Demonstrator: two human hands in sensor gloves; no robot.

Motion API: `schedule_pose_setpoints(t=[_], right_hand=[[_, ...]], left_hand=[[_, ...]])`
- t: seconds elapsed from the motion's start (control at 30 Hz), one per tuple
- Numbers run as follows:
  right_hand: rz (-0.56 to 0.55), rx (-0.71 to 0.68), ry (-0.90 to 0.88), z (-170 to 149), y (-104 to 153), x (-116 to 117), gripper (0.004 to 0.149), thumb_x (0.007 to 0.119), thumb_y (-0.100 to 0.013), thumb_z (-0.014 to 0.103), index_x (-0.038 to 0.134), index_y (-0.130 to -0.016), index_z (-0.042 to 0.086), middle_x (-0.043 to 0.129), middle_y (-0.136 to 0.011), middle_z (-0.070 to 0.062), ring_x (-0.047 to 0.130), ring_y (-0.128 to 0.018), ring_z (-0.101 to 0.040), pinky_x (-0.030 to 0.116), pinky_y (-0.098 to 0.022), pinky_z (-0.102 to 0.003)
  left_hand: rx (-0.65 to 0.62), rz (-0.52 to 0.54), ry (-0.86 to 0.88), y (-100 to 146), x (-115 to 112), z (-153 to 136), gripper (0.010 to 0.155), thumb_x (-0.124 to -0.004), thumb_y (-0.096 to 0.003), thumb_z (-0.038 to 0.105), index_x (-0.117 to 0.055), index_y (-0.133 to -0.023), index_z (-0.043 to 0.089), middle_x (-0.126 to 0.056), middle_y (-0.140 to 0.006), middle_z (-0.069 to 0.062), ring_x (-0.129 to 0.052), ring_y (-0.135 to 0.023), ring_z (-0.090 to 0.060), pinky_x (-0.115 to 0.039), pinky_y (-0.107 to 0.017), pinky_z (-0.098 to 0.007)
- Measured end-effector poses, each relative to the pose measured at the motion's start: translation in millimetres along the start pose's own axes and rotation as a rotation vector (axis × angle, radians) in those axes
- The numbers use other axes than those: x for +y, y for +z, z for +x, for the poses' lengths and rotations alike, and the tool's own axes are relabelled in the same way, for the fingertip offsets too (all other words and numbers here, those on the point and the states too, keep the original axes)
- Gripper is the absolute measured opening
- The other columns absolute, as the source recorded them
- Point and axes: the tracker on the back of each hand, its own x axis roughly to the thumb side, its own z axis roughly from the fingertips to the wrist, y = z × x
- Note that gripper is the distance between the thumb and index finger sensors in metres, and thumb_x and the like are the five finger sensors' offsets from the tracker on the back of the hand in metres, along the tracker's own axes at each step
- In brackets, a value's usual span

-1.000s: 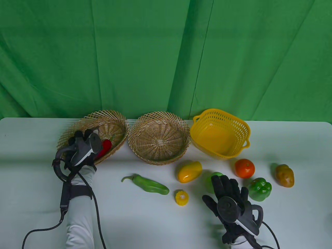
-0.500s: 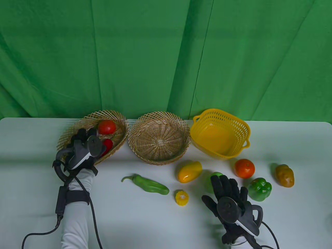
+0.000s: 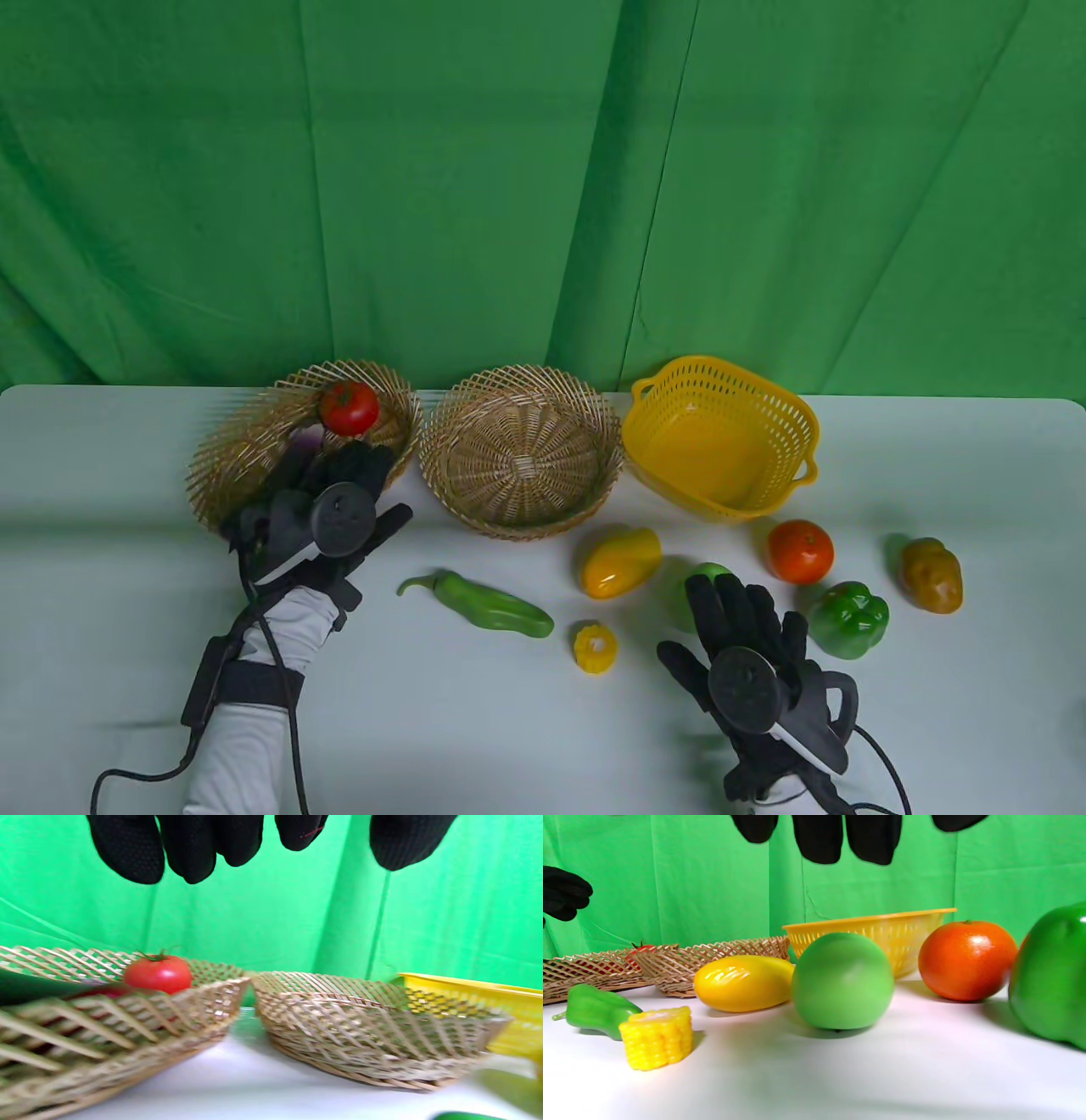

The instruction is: Place 10 objects into 3 containers, with green background

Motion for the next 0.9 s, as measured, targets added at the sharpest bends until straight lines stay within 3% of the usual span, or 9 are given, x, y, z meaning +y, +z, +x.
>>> schedule_pose_setpoints(t=[0.5, 0.9], right_hand=[[0.001, -0.004, 0.001, 1, 0, 1, 0.08, 0.048, -0.055, 0.07, 0.035, -0.12, 0.024, 0.046, -0.125, -0.02, 0.047, -0.11, -0.052, 0.037, -0.073, -0.078], [0.004, -0.003, 0.002, 1, 1, 0, 0.08, 0.048, -0.055, 0.07, 0.035, -0.12, 0.024, 0.046, -0.125, -0.02, 0.048, -0.11, -0.052, 0.037, -0.073, -0.078]], left_hand=[[-0.302, -0.14, 0.043, 17, -61, 69, 0.075, -0.066, -0.0531, 0.061, -0.046, -0.116, 0.027, -0.055, -0.119, -0.015, -0.067, -0.107, -0.043, -0.063, -0.068, -0.064], [-0.368, -0.297, -0.112, 19, -103, 98, 0.081, -0.068, -0.0513, 0.064, -0.033, -0.118, 0.033, -0.05, -0.122, -0.013, -0.056, -0.111, -0.045, -0.053, -0.069, -0.072]])
